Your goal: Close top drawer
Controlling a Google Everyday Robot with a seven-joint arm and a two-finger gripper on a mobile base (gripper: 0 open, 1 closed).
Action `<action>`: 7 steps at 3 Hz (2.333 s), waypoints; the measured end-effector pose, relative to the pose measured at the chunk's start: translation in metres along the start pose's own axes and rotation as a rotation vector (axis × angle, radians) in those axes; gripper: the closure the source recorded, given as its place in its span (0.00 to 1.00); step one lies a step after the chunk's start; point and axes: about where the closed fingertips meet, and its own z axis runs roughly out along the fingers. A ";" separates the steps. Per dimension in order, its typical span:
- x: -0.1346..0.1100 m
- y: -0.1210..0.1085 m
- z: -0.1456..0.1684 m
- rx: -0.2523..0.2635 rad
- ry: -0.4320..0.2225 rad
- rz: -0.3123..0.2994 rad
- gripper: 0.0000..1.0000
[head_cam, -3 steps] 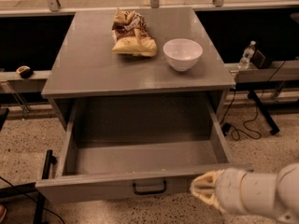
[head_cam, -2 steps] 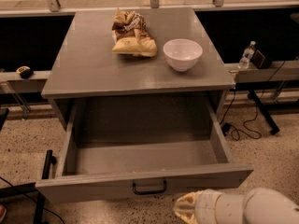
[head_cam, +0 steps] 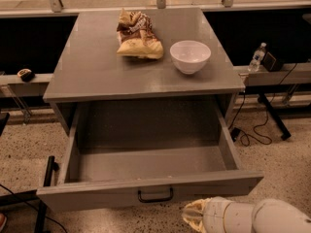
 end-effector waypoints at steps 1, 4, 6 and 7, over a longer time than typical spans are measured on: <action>0.000 -0.020 0.010 0.073 -0.015 -0.026 1.00; -0.005 -0.071 0.036 0.260 -0.039 -0.064 1.00; -0.013 -0.099 0.050 0.332 -0.042 -0.067 1.00; -0.017 -0.112 0.054 0.283 -0.064 -0.075 1.00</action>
Offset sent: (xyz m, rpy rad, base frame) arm 0.1203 0.0060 -0.0004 0.0105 -0.3799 -0.1275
